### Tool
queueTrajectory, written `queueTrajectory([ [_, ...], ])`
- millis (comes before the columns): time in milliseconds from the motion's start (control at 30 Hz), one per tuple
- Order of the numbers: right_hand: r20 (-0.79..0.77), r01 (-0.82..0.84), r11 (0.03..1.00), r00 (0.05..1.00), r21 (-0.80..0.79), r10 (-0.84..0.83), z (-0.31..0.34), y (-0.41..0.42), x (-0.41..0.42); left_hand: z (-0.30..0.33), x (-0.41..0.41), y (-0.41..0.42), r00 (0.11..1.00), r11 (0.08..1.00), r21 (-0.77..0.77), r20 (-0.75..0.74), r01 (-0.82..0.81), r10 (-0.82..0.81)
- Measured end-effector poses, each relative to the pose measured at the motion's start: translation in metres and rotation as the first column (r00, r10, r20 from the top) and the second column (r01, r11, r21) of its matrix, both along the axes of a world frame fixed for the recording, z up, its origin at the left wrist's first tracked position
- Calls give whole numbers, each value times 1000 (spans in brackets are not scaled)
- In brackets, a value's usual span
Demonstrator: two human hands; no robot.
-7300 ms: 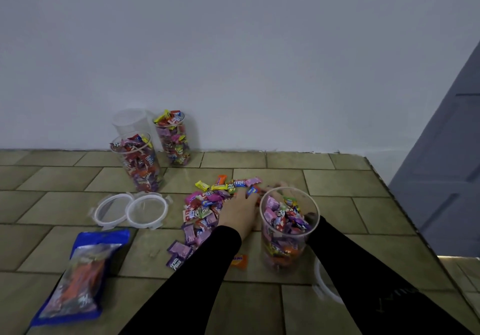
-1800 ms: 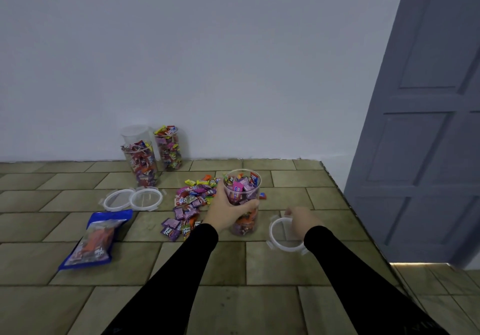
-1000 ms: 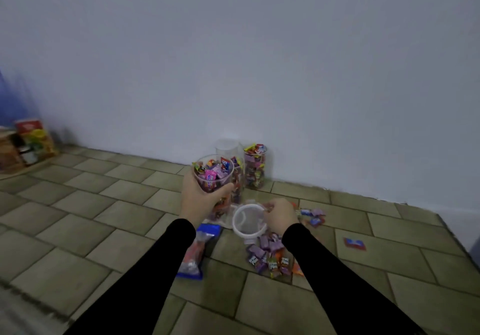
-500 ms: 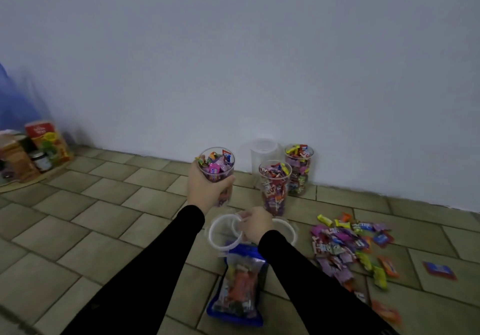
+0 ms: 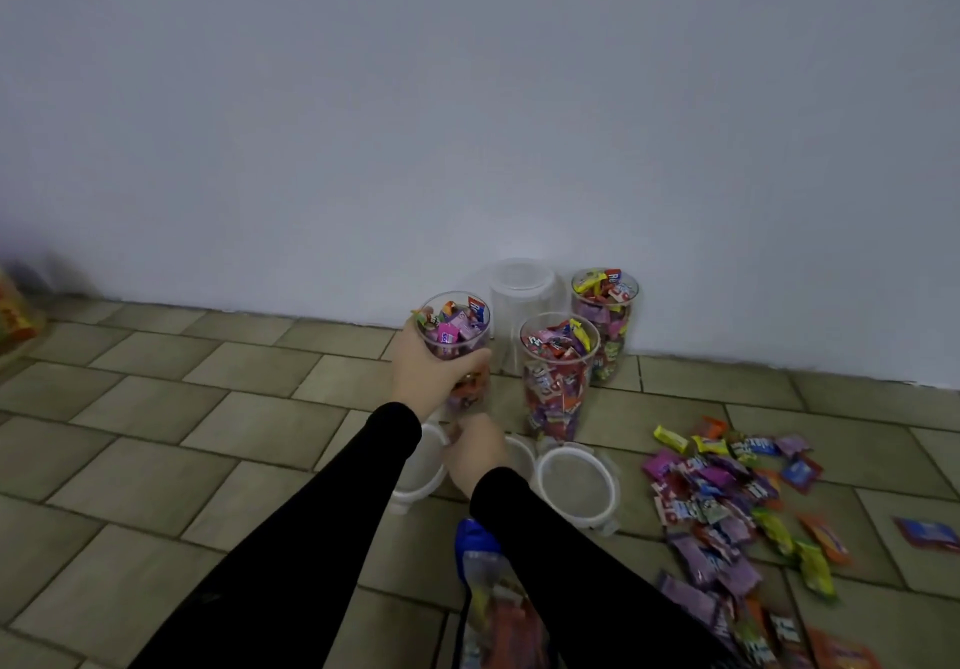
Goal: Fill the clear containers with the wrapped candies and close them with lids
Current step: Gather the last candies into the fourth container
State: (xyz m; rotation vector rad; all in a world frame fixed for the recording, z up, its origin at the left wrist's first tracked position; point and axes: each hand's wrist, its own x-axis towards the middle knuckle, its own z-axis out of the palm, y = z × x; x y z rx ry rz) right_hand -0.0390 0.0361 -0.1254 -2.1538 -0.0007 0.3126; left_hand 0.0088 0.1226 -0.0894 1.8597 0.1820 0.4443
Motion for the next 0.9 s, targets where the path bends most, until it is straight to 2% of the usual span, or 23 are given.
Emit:
queueTrajectory([
  [167, -19, -34, 998, 999, -44, 34, -3, 15, 10, -5, 15, 1, 999, 999, 9, -38, 40, -40],
  [500, 32, -67, 928, 996, -368, 85, 9, -9, 24, -8, 20, -5, 996, 998, -2, -64, 57, -57],
  [633, 66, -102, 887, 987, -450, 147, 14, -7, 18, -4, 16, 1, 975, 982, -74, -124, 175, -183],
  [700, 103, -102, 878, 980, -468, 169, 23, -10, 15, 4, 9, 3, 966, 970, -112, -122, 216, -229],
  [833, 255, -48, 886, 949, -462, 184, 60, -24, 19, 25, 1, 8, 993, 991, -57, -10, 121, -122],
  [900, 340, -33, 889, 917, -457, 208, 83, -33, 25, 38, 7, 13, 991, 991, -26, 32, 129, -128],
])
